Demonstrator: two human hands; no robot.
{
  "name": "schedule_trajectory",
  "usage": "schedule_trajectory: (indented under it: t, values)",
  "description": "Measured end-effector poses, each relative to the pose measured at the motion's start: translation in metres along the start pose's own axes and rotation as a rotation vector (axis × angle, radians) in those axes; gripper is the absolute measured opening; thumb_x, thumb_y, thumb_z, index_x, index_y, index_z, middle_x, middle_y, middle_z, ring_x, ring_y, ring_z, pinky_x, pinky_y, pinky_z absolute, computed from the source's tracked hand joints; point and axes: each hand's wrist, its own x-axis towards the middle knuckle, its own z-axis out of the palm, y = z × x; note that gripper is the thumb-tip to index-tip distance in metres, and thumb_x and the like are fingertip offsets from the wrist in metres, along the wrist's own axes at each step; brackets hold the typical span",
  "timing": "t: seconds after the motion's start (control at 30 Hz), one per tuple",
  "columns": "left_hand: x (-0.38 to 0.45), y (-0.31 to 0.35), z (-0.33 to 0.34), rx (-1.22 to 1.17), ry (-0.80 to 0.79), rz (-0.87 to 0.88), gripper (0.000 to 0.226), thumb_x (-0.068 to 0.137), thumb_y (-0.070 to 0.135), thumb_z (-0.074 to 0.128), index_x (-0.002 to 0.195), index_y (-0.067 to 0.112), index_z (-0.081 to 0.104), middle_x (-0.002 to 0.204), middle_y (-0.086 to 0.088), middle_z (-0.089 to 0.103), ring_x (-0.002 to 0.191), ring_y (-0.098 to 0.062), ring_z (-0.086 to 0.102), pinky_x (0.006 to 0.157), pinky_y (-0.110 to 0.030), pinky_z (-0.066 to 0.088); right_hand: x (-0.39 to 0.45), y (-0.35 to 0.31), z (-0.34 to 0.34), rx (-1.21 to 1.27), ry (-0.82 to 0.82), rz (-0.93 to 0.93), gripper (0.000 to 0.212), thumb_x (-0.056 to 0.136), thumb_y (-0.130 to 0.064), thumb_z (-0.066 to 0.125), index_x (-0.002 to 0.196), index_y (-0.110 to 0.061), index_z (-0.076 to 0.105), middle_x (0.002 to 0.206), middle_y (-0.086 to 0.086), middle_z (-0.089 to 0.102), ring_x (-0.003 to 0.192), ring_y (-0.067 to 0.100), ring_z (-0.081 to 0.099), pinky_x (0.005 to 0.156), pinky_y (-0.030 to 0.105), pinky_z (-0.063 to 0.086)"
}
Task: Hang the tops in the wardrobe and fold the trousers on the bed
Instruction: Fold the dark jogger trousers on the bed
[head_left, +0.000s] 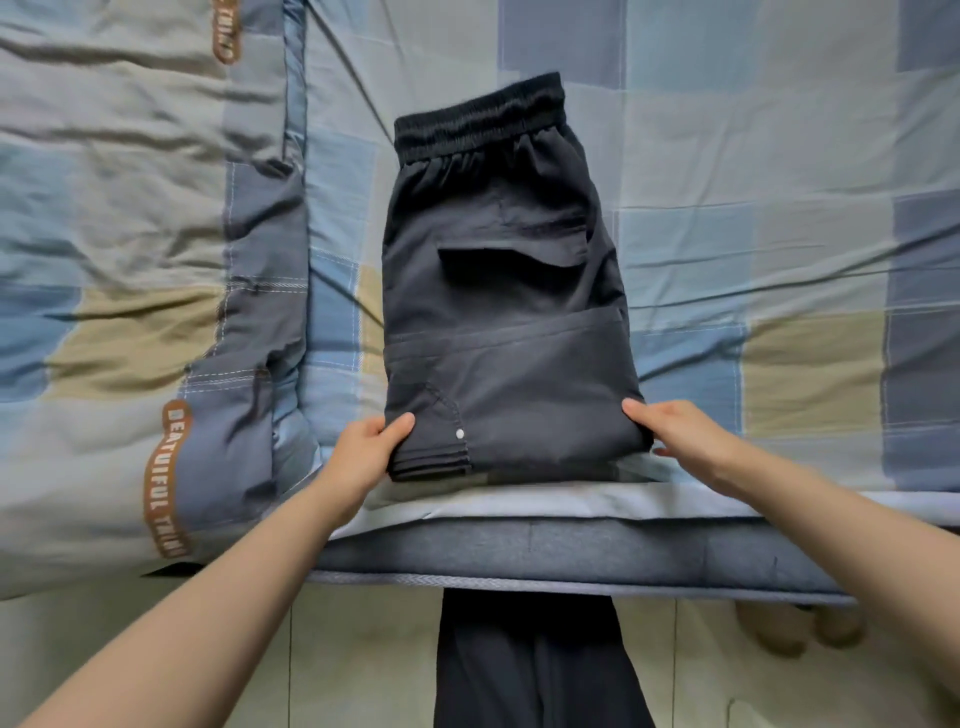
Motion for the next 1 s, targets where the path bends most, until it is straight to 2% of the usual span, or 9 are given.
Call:
schedule_trajectory:
  t: [0.13,0.23,0.3,0.37,0.43,0.57,0.67,0.87,1.0]
  values:
    - [-0.028,-0.018,0.010,-0.003,-0.076,-0.056,0.031,0.092,0.021,0.065,0.065,0.010,0.055,0.059,0.003,0.054,0.054,-0.003,0.050,0.056,-0.021,0.041,-0.014,0.030,-0.006,-0.107,-0.079,0.059,0.045,0.097,-0.036,0.050,0.084,0.003,0.066,0.087,0.011,0.062,0.081,0.017,0.057,0.087,0.038,0.053]
    - [-0.032,-0.027,0.006,0.276,0.110,0.124,0.015,0.091,0.020,0.066,0.083,0.010,0.057,0.071,0.002,0.059,0.060,-0.005,0.055,0.067,-0.030,0.047,-0.019,0.035,-0.012,-0.438,0.062,-0.177,0.026,0.096,-0.025,0.053,0.083,-0.005,0.063,0.082,0.008,0.061,0.077,0.018,0.056,0.074,0.036,0.048]
    - [-0.031,-0.030,-0.003,0.549,0.275,0.338,0.023,0.092,0.019,0.062,0.113,0.012,0.055,0.100,-0.003,0.062,0.087,-0.020,0.061,0.083,-0.039,0.047,-0.020,0.032,-0.019,-0.887,0.362,-0.528,0.017,0.090,-0.007,0.054,0.105,-0.008,0.063,0.103,0.010,0.064,0.095,0.030,0.060,0.079,0.043,0.049]
    - [-0.028,-0.029,-0.014,0.919,0.343,0.762,0.040,0.087,0.008,0.052,0.127,0.011,0.047,0.124,-0.010,0.058,0.110,-0.031,0.056,0.097,-0.043,0.041,-0.024,0.024,-0.024,-1.226,0.484,-0.910,0.045,0.083,0.003,0.044,0.125,-0.006,0.057,0.126,0.017,0.058,0.114,0.038,0.056,0.088,0.047,0.046]
    - [-0.024,-0.025,-0.022,1.344,0.223,1.080,0.065,0.077,0.000,0.042,0.139,0.017,0.043,0.143,-0.008,0.050,0.130,-0.036,0.049,0.107,-0.051,0.031,-0.024,0.020,-0.025,-1.512,0.369,-1.182,0.058,0.085,0.000,0.033,0.139,-0.010,0.048,0.144,0.016,0.047,0.130,0.036,0.047,0.101,0.046,0.037]
    - [-0.004,-0.013,-0.023,1.835,-0.053,1.211,0.091,0.072,0.004,0.064,0.153,0.029,0.028,0.161,-0.001,0.024,0.146,-0.032,0.024,0.113,-0.057,0.020,0.006,0.018,-0.029,-1.932,0.200,-1.334,0.074,0.086,0.007,0.021,0.152,-0.025,0.023,0.157,0.008,0.026,0.141,0.034,0.031,0.112,0.052,0.026]
    - [0.026,-0.002,-0.018,1.893,-0.029,1.310,0.082,0.083,0.001,0.046,0.154,0.031,0.020,0.160,0.000,0.025,0.146,-0.032,0.025,0.116,-0.056,0.015,0.043,0.004,-0.031,-2.016,0.246,-1.305,0.070,0.093,0.006,0.007,0.152,-0.029,0.021,0.157,0.004,0.027,0.139,0.033,0.035,0.111,0.053,0.026]
    - [0.053,0.008,-0.019,1.952,-0.017,1.278,0.067,0.091,0.016,0.032,0.154,0.036,0.019,0.160,0.005,0.025,0.145,-0.027,0.027,0.114,-0.056,0.023,0.063,-0.013,-0.050,-1.908,0.146,-1.332,0.063,0.095,-0.001,0.005,0.150,-0.021,0.029,0.155,0.001,0.032,0.139,0.026,0.038,0.110,0.049,0.028]
    - [0.047,0.008,-0.016,1.865,-0.063,1.212,0.063,0.092,0.017,0.033,0.152,0.036,0.026,0.158,0.004,0.027,0.147,-0.027,0.013,0.115,-0.054,0.022,0.055,-0.016,-0.044,-1.779,0.058,-1.258,0.062,0.090,-0.004,0.022,0.148,-0.022,0.035,0.153,0.001,0.036,0.138,0.027,0.038,0.110,0.049,0.026]
